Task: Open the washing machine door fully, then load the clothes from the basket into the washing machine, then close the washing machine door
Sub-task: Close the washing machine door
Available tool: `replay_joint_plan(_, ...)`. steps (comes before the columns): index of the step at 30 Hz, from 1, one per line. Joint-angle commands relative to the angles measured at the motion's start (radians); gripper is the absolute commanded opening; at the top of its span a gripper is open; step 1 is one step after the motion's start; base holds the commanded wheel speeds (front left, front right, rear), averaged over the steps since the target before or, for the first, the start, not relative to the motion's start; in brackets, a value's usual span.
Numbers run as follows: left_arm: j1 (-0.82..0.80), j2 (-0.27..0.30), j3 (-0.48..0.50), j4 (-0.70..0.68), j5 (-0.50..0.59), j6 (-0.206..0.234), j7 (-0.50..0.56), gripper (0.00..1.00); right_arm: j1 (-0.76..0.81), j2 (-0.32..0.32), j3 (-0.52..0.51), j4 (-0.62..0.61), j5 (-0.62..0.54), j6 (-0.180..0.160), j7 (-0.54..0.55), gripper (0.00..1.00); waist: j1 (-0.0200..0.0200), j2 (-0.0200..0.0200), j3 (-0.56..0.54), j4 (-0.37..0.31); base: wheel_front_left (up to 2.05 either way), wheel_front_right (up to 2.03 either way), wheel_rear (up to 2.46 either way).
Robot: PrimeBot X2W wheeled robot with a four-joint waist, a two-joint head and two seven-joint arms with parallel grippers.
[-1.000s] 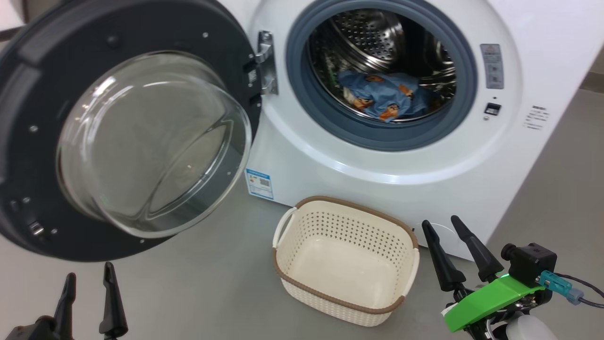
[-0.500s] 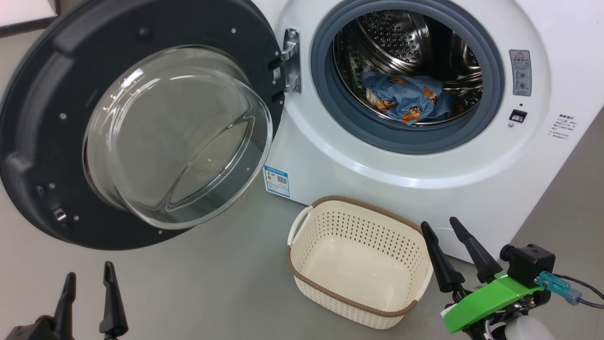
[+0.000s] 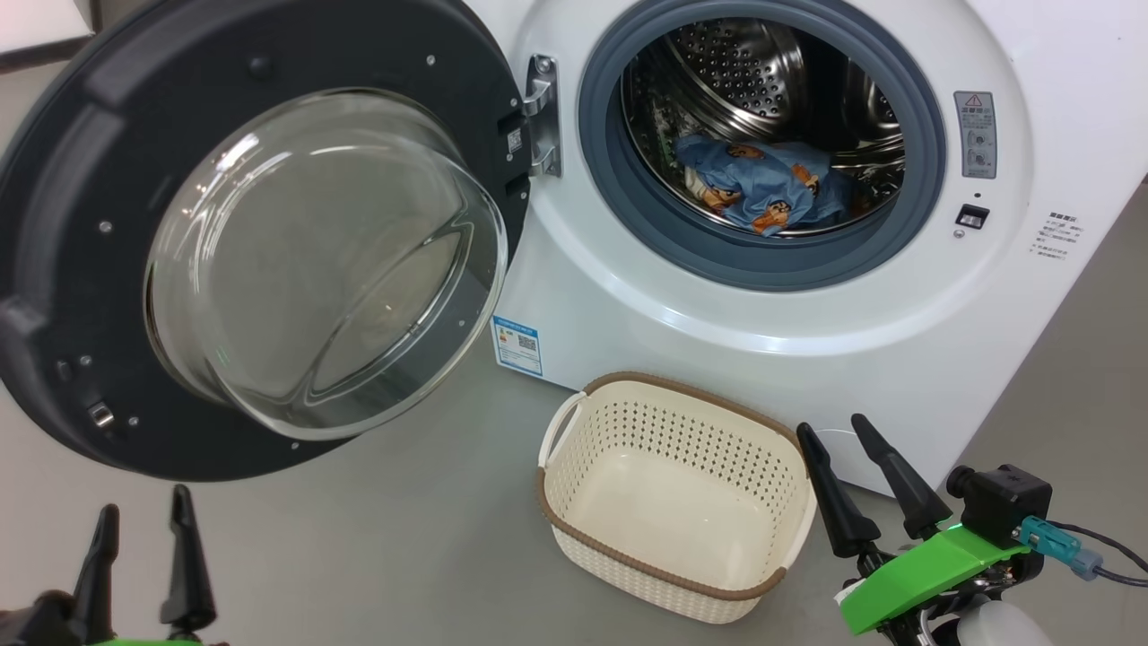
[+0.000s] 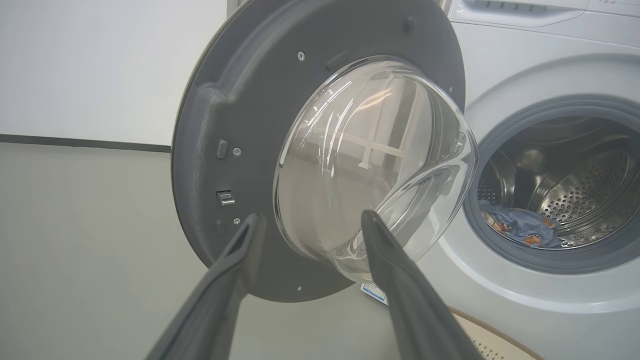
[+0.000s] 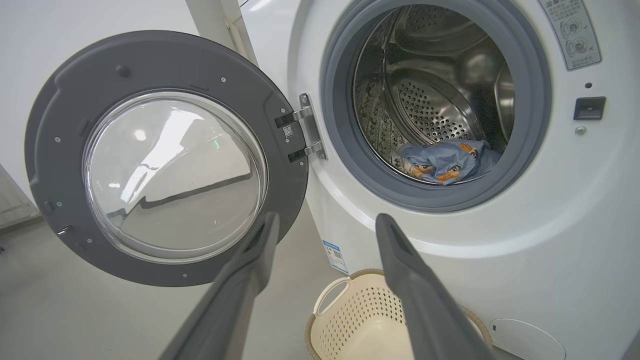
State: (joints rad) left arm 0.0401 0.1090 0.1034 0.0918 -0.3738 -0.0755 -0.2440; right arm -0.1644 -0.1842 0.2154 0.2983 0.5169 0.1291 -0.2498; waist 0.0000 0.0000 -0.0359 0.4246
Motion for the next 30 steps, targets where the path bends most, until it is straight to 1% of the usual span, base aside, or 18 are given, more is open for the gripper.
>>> replay_joint_plan(1,-0.053,0.028,0.042,-0.036,-0.017,-0.004,0.01,0.42,-0.014,-0.004,0.024,-0.021,0.016,0.002,-0.012,1.0,0.0,0.0,0.0,-0.003,0.0,0.0,0.0)
replay_joint_plan(2,-0.059,0.034,0.045,-0.042,-0.025,-0.007,0.014,0.15,-0.013,-0.004,0.024,-0.021,0.016,0.002,-0.012,1.0,0.0,0.0,0.0,-0.005,0.0,0.0,0.0)
replay_joint_plan(3,-0.067,0.037,0.048,-0.047,-0.037,-0.01,0.019,0.0,-0.012,-0.004,0.024,-0.022,0.016,0.002,-0.012,1.0,0.0,0.0,0.0,-0.007,0.0,0.0,0.0)
replay_joint_plan(9,-0.139,0.075,0.085,-0.079,-0.123,-0.024,0.065,0.0,-0.009,-0.005,0.027,-0.023,0.014,0.002,-0.012,1.0,0.0,0.0,0.0,-0.015,0.0,0.0,0.0)
replay_joint_plan(15,-0.266,0.126,0.153,-0.089,-0.272,-0.036,0.131,0.0,-0.006,-0.01,0.031,-0.023,0.012,0.002,-0.012,1.0,0.0,0.0,0.002,-0.031,0.0,0.0,0.0)
replay_joint_plan(16,-0.266,0.126,0.153,-0.089,-0.272,-0.036,0.131,0.0,-0.006,-0.01,0.031,-0.023,0.012,0.002,-0.012,1.0,0.0,0.0,0.002,-0.031,0.0,0.0,0.0)
replay_joint_plan(17,-0.291,0.133,0.165,-0.085,-0.304,-0.037,0.145,0.0,-0.007,-0.011,0.032,-0.023,0.012,0.002,-0.012,1.0,0.0,0.0,0.003,-0.034,0.0,0.0,0.0)
replay_joint_plan(19,-0.342,0.143,0.189,-0.066,-0.377,-0.039,0.185,0.0,-0.008,-0.014,0.032,-0.022,0.012,0.002,-0.012,1.0,0.0,0.0,0.006,-0.04,0.0,0.0,0.0)
replay_joint_plan(23,-0.445,0.187,0.226,-0.009,-0.483,-0.039,0.269,0.0,-0.012,-0.017,0.037,-0.021,0.011,0.002,-0.012,1.0,0.0,0.0,0.014,-0.058,0.0,0.0,0.0)
replay_joint_plan(30,-0.608,0.271,0.267,0.14,-0.594,-0.025,0.383,0.0,-0.032,-0.025,0.044,-0.02,0.005,0.002,-0.012,1.0,0.0,0.0,0.048,-0.097,0.0,0.0,0.0)
